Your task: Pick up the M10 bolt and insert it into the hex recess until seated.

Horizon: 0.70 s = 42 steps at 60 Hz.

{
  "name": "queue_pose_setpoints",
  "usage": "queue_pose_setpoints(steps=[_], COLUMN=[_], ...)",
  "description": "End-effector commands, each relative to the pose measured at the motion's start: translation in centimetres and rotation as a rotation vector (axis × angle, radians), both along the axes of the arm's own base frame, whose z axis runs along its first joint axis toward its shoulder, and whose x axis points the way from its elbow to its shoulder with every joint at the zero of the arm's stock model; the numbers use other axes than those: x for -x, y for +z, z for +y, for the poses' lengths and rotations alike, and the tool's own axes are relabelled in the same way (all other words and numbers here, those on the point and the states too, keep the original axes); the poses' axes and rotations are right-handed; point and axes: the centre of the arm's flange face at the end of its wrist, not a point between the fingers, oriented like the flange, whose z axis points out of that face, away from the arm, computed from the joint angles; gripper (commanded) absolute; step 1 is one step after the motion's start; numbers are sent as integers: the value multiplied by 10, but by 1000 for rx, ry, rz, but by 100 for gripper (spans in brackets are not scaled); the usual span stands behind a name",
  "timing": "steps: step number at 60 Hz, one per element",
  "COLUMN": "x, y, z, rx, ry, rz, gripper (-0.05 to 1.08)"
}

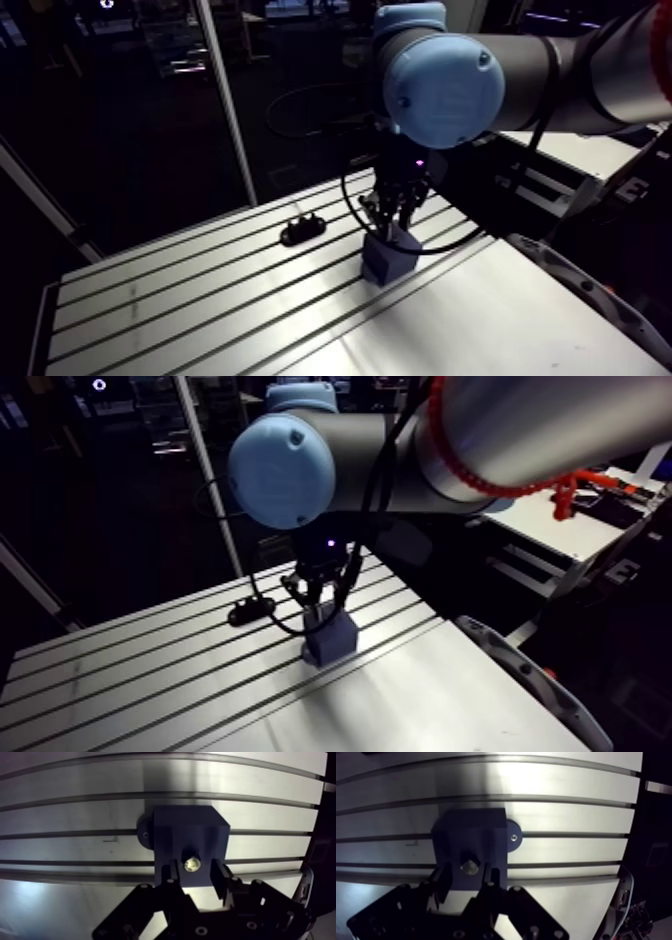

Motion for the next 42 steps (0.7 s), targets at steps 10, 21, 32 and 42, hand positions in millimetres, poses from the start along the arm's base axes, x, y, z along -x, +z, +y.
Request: queue_pose_setpoints(steps=[10,21,32,42], x=[0,0,1,3], y=[-5,-9,-9,-10], z=[0,-1,0,1], rx=[5,10,4,-1], ry=[-3,-1,-1,2], rz=[-9,-15,-7,5], gripper=[54,55,56,57])
